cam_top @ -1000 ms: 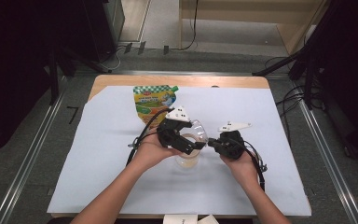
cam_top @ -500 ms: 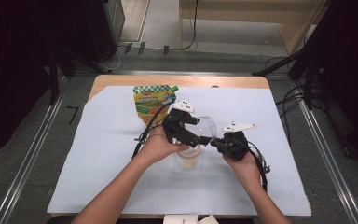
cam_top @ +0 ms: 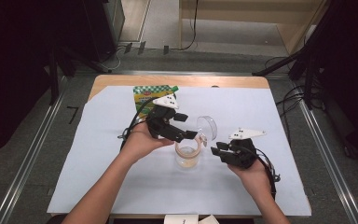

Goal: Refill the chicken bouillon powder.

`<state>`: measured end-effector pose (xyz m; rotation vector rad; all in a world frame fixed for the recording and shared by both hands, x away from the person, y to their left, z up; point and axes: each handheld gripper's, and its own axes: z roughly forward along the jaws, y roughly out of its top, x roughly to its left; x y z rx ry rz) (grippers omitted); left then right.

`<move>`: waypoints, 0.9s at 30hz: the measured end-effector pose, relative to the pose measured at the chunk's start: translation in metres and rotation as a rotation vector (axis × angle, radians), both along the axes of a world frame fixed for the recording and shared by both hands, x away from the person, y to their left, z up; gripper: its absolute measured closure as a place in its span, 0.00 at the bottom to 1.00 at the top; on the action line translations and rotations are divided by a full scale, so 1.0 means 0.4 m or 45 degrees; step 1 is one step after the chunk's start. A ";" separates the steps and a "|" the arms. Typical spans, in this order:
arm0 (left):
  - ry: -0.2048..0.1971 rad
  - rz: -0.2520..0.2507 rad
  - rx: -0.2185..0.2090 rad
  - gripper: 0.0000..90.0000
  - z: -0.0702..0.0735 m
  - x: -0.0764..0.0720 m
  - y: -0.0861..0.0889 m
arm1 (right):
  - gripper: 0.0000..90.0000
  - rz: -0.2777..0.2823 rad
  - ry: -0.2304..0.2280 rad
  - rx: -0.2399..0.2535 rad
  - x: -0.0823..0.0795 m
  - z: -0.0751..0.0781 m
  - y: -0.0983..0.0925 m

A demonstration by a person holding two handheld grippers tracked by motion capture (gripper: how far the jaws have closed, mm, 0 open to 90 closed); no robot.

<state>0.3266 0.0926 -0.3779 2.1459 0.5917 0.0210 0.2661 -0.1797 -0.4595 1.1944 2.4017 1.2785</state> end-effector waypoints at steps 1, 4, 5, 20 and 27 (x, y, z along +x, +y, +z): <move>0.006 0.021 0.020 0.35 0.002 0.002 0.010 | 0.72 0.009 -0.010 0.007 -0.006 0.002 0.002; 0.050 0.080 0.020 0.41 0.006 0.011 0.045 | 0.67 0.045 -0.002 0.022 -0.032 0.008 0.011; 0.048 0.087 0.013 0.41 0.007 0.014 0.056 | 0.65 0.057 0.003 0.031 -0.043 0.010 0.017; 0.039 0.208 -0.022 0.38 0.038 0.029 0.206 | 0.55 0.191 0.006 0.048 -0.091 0.005 0.076; 0.031 0.244 -0.022 0.35 0.036 0.041 0.259 | 0.55 0.250 -0.006 0.029 -0.098 0.002 0.097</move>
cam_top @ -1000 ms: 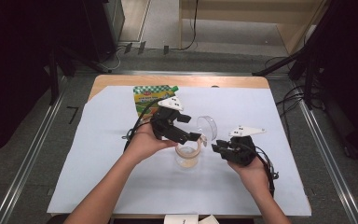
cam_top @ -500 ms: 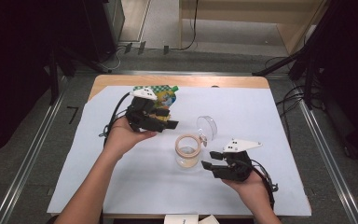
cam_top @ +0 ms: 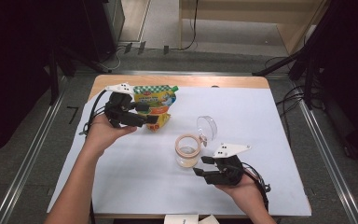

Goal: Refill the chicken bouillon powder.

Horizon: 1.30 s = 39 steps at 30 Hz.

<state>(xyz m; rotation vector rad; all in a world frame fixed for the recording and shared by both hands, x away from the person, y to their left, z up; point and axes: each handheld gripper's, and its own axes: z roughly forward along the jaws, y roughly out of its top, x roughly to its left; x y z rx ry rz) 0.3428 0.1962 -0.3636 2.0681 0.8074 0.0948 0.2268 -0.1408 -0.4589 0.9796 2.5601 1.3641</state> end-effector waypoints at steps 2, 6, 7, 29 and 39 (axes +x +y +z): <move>0.006 0.010 -0.002 0.35 -0.003 0.005 0.016 | 0.55 0.010 0.004 -0.006 0.000 -0.002 0.004; 0.002 0.045 -0.009 0.35 -0.006 0.013 0.052 | 0.55 0.022 0.001 -0.019 -0.001 -0.005 0.009; 0.002 0.056 -0.003 0.35 -0.008 0.015 0.061 | 0.55 0.023 -0.004 -0.028 -0.001 -0.006 0.011; 0.031 0.085 -0.023 0.46 -0.115 0.097 0.064 | 0.54 0.086 -0.023 -0.027 -0.004 -0.008 0.030; 0.075 0.118 0.001 0.65 -0.157 0.129 0.028 | 0.53 0.150 -0.024 -0.018 -0.011 -0.015 0.075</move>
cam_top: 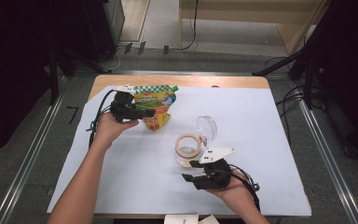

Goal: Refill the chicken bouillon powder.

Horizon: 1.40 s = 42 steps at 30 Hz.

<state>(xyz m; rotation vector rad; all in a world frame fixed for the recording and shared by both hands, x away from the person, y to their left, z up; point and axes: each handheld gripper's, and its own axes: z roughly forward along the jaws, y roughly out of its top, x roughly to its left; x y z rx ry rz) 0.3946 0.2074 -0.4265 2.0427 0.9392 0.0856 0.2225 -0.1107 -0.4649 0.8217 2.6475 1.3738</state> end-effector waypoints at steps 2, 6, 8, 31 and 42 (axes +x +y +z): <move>0.019 0.001 -0.038 0.72 -0.001 0.003 0.006 | 0.53 0.016 -0.003 0.015 -0.003 0.001 0.015; 0.001 -0.014 -0.031 0.86 0.004 -0.003 0.013 | 0.51 0.076 -0.018 0.031 -0.002 0.013 0.045; -0.014 -0.011 -0.014 0.92 0.008 -0.006 0.007 | 0.51 0.076 -0.031 0.055 0.001 0.026 0.052; 0.047 -0.025 0.024 0.98 0.129 -0.082 0.016 | 0.51 0.093 -0.051 0.128 0.041 0.050 0.172; 0.011 -0.079 -0.042 0.98 0.210 -0.170 0.020 | 0.52 0.062 -0.060 0.112 0.029 0.008 0.173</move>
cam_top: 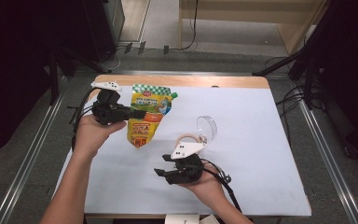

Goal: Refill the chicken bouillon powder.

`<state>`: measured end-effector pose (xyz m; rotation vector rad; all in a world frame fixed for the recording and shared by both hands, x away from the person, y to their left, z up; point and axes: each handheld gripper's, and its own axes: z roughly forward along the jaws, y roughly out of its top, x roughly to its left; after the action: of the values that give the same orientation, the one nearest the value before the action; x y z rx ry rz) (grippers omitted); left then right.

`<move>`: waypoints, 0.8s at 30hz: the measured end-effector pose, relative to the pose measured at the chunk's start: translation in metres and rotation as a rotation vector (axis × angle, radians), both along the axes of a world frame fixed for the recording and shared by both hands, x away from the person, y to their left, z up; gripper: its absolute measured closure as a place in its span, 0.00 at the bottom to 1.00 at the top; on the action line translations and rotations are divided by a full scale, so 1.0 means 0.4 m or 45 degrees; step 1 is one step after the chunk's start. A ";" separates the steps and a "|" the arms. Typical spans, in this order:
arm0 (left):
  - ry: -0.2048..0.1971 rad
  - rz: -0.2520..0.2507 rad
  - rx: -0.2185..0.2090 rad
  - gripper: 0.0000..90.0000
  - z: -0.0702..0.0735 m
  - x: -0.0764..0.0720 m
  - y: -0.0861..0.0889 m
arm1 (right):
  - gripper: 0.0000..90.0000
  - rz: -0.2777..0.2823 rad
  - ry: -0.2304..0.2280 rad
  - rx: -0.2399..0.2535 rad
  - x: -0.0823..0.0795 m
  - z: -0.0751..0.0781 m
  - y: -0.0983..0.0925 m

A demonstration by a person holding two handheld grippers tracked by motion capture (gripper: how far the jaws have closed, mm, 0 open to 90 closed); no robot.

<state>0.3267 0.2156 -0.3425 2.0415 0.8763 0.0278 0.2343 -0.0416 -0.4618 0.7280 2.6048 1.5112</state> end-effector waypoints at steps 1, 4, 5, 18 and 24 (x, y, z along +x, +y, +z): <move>0.001 -0.005 -0.008 0.98 0.006 -0.006 0.000 | 0.53 -0.004 -0.009 -0.002 0.001 -0.005 0.001; 0.003 -0.014 -0.029 0.98 0.026 -0.026 -0.001 | 0.58 -0.023 -0.024 -0.023 0.001 -0.016 0.006; 0.005 -0.022 -0.035 0.98 0.031 -0.032 -0.002 | 0.59 -0.032 -0.031 -0.020 0.001 -0.017 0.007; 0.006 -0.102 -0.056 0.98 0.084 -0.128 -0.034 | 0.74 -0.099 -0.004 0.024 -0.015 -0.019 0.041; 0.025 -0.122 -0.063 0.98 0.093 -0.169 -0.037 | 0.80 -0.135 -0.004 0.039 -0.020 -0.040 0.061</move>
<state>0.2589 0.2007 -0.3055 2.0381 0.7829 -0.0663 0.2262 -0.0172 -0.4779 0.8515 2.5023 1.5234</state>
